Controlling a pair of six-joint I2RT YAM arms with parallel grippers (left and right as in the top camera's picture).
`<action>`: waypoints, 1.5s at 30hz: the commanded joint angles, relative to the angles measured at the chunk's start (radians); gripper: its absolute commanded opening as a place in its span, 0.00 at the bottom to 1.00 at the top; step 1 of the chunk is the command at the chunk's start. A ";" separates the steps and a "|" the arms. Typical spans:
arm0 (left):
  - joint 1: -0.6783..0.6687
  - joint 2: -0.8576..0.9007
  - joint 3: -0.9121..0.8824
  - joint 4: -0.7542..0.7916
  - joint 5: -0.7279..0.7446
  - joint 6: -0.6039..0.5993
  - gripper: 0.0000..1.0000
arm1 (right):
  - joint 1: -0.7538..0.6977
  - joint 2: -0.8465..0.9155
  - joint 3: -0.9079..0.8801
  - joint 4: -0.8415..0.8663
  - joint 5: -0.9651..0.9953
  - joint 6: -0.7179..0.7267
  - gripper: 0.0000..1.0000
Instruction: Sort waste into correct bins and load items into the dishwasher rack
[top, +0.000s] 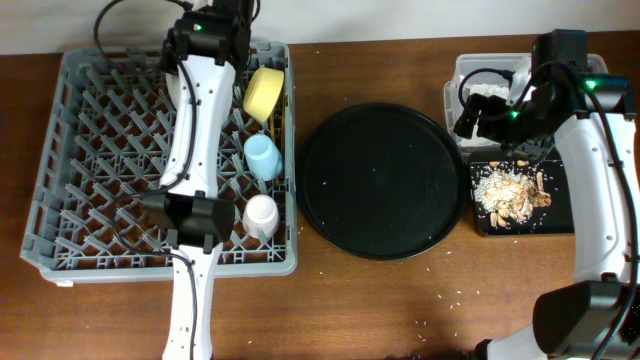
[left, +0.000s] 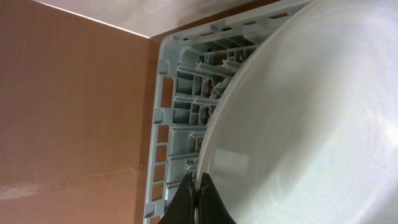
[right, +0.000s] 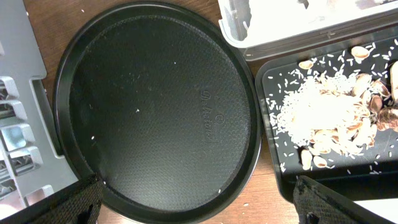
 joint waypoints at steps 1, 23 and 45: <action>0.000 0.048 0.006 0.014 -0.123 -0.073 0.00 | -0.006 -0.006 0.009 0.000 0.010 0.008 0.99; 0.009 -0.489 0.008 -0.100 0.819 -0.076 1.00 | -0.006 -0.006 0.009 0.000 0.023 0.004 0.99; 0.009 -0.489 0.008 -0.100 0.819 -0.076 1.00 | 0.236 -1.424 -1.566 1.355 0.320 -0.045 0.98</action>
